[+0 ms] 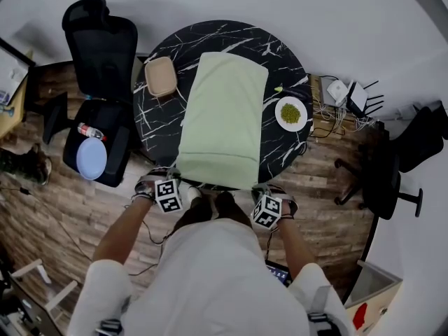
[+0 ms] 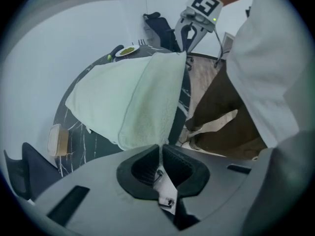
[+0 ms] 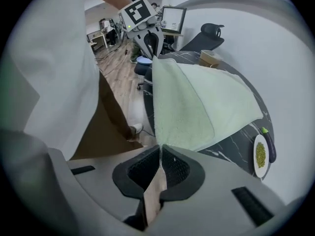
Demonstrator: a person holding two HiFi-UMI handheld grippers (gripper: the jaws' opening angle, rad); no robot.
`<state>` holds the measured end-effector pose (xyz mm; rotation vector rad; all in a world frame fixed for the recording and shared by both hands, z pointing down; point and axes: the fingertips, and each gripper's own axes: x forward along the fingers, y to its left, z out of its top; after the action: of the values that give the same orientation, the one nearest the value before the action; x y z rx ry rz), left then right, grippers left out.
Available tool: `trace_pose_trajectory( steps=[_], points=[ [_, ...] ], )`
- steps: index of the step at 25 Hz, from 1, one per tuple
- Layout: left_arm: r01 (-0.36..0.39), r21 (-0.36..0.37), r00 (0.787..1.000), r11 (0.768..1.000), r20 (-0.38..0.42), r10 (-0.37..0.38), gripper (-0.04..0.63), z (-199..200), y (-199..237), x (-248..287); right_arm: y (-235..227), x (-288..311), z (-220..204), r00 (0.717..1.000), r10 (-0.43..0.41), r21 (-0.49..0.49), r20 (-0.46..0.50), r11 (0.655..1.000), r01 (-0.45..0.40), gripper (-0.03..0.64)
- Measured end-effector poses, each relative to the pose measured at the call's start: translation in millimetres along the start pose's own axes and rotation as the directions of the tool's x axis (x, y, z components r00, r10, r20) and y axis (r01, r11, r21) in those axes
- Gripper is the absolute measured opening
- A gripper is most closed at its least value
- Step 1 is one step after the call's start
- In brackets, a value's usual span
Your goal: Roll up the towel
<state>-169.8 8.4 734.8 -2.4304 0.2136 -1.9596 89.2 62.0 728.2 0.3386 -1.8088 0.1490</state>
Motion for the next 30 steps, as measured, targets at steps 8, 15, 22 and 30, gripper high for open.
trace_pose_trajectory(
  steps=[8,15,22,30],
  points=[
    [0.228,0.085,0.973,0.97,-0.046,-0.225,0.015,-7,-64,-25,63,-30,-7,0.97,0.244,0.055,-0.004,0.968,-0.243,0.009],
    [0.151,0.084,0.988,0.985,-0.033,-0.149,0.015,15,-1,-34,7,-59,18,0.978,0.158,0.195,0.136,0.964,-0.183,0.009],
    [0.048,0.042,0.999,0.998,-0.025,-0.047,0.016,32,84,-29,-74,-61,22,0.98,0.039,0.313,0.194,0.944,-0.099,0.009],
    [-0.064,-0.029,0.996,0.998,-0.069,0.062,0.017,39,136,-3,-143,-19,23,0.994,-0.024,0.355,0.107,0.935,-0.016,0.011]
  ],
)
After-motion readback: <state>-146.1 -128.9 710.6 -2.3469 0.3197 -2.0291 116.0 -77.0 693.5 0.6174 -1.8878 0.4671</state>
